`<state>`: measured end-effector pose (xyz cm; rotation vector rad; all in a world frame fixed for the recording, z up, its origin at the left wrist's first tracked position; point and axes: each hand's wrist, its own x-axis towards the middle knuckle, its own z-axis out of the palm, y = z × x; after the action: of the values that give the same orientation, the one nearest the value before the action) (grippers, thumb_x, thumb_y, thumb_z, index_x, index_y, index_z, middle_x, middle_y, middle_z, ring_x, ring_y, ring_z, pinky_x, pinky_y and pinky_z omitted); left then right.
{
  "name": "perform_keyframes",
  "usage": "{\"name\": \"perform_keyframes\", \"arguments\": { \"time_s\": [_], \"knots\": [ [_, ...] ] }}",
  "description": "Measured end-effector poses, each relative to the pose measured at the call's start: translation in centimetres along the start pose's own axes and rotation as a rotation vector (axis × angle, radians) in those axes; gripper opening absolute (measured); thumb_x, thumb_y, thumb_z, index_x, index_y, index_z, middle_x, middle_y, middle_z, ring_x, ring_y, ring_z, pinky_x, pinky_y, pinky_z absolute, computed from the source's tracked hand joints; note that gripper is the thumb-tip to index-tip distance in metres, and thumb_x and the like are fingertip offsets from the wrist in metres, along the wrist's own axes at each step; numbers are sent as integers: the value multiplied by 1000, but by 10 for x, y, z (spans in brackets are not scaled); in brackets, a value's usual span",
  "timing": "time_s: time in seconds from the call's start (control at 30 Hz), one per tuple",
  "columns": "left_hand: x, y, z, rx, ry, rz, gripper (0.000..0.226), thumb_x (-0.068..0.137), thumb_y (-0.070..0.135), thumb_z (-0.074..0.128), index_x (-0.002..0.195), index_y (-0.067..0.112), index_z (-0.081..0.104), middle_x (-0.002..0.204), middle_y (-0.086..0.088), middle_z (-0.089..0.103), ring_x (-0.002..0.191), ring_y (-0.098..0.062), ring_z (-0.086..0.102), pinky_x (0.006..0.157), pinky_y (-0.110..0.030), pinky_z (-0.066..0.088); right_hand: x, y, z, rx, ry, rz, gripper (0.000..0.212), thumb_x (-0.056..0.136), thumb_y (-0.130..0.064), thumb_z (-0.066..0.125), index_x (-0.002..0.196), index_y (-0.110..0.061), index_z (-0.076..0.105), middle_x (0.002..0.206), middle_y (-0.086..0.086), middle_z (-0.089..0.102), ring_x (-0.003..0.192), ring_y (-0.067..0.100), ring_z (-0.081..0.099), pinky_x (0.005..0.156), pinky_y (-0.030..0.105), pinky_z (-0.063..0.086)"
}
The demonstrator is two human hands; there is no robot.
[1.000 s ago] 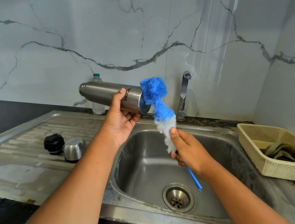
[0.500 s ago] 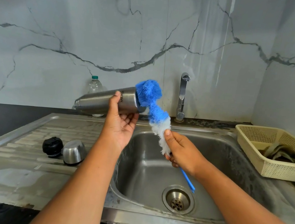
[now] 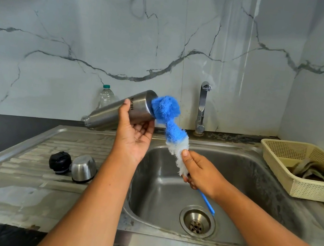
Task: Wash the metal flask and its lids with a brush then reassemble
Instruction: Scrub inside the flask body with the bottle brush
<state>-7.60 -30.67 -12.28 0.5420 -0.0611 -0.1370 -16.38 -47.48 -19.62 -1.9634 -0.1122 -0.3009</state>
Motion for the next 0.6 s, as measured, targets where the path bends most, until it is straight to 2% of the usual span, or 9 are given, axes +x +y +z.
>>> {"name": "perform_keyframes", "arguments": {
  "time_s": [0.1, 0.2, 0.37, 0.5, 0.6],
  "knots": [
    [0, -2, -1, 4, -5, -13, 65, 82, 51, 80, 125, 5, 63, 110, -15, 73, 102, -24, 73, 91, -35, 62, 0, -3, 2, 18, 4, -25, 49, 103, -59, 39, 91, -15, 58, 66, -2, 58, 53, 5, 47, 57, 31, 41],
    [-2, -7, 2, 45, -21, -38, 67, 81, 53, 78, 125, 4, 64, 109, -16, 72, 101, -25, 72, 91, -35, 61, 3, -10, 10, 80, 25, -50, 42, 105, -53, 40, 86, -20, 57, 66, -4, 57, 52, 3, 50, 57, 29, 42],
    [1, -1, -3, -35, -14, -46, 70, 80, 52, 81, 128, 4, 63, 112, -15, 73, 102, -23, 73, 83, -32, 62, -1, 1, -2, -88, -1, -37, 43, 104, -59, 36, 88, -25, 59, 69, -7, 61, 55, 2, 52, 61, 27, 46],
    [0, -7, 1, 27, -36, -69, 79, 73, 57, 82, 129, 5, 64, 109, -15, 73, 102, -26, 72, 95, -38, 60, 1, -9, 6, -15, 16, -81, 38, 106, -51, 40, 88, -24, 60, 66, -13, 62, 57, -1, 55, 60, 20, 45],
    [-4, -3, 5, 12, -50, -44, 79, 68, 53, 83, 128, 5, 64, 109, -14, 74, 101, -23, 73, 82, -33, 62, 1, -1, -4, -62, 34, -54, 40, 105, -55, 38, 90, -26, 60, 66, -15, 62, 56, -1, 54, 60, 27, 47]
  ]
}}
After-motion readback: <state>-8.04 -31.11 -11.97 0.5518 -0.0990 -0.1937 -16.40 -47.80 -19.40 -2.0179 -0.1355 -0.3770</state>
